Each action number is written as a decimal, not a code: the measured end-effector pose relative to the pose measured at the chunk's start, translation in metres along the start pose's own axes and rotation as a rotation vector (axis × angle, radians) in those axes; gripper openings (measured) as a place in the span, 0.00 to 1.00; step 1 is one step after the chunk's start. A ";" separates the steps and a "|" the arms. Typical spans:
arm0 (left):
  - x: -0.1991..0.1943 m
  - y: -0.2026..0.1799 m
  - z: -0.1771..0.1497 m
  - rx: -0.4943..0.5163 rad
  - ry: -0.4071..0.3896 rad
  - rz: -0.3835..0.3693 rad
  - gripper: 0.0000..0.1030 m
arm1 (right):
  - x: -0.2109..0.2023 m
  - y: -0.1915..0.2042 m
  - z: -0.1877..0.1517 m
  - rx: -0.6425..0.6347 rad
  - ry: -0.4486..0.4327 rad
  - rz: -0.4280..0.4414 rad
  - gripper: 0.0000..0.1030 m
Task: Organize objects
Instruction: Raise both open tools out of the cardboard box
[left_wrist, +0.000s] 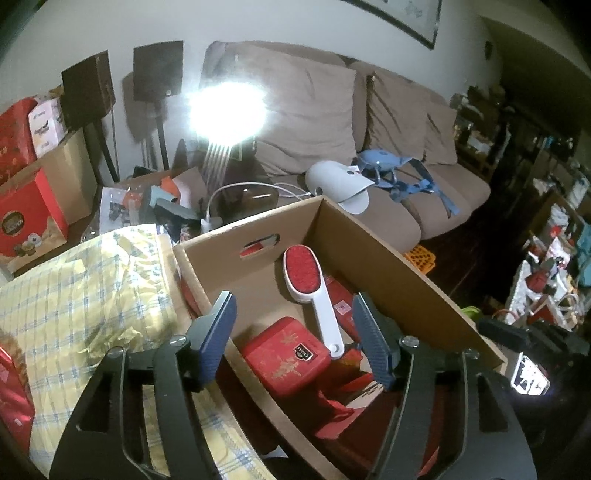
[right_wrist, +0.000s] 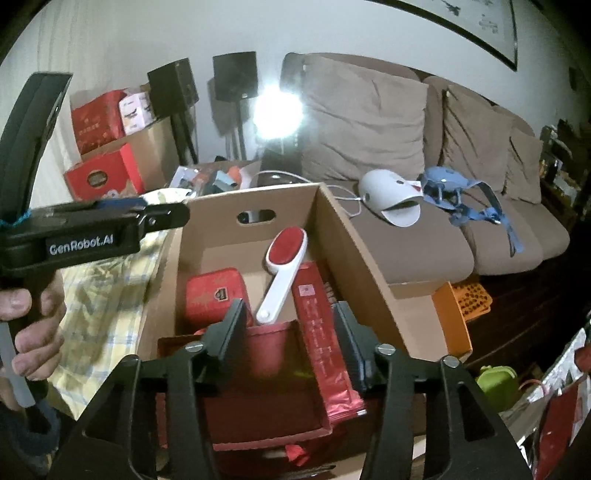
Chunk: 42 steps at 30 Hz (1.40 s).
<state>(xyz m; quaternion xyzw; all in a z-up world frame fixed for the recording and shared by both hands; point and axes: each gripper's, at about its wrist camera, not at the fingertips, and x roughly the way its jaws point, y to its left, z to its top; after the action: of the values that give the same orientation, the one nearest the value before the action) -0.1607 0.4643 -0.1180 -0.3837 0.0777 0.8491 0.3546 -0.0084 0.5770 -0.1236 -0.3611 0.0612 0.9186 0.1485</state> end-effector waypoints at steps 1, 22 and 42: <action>0.000 0.000 0.000 -0.001 0.000 0.000 0.62 | -0.001 -0.001 0.001 0.006 -0.005 -0.006 0.55; -0.024 -0.013 0.003 0.059 -0.155 0.129 1.00 | -0.017 -0.018 0.006 0.079 -0.112 -0.094 0.99; -0.032 -0.001 0.001 0.037 -0.147 0.144 1.00 | -0.026 -0.012 0.012 0.124 -0.097 -0.079 0.99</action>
<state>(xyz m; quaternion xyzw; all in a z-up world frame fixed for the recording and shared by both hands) -0.1465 0.4482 -0.0947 -0.3070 0.0944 0.8967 0.3044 0.0058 0.5845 -0.0974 -0.3084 0.0965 0.9229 0.2094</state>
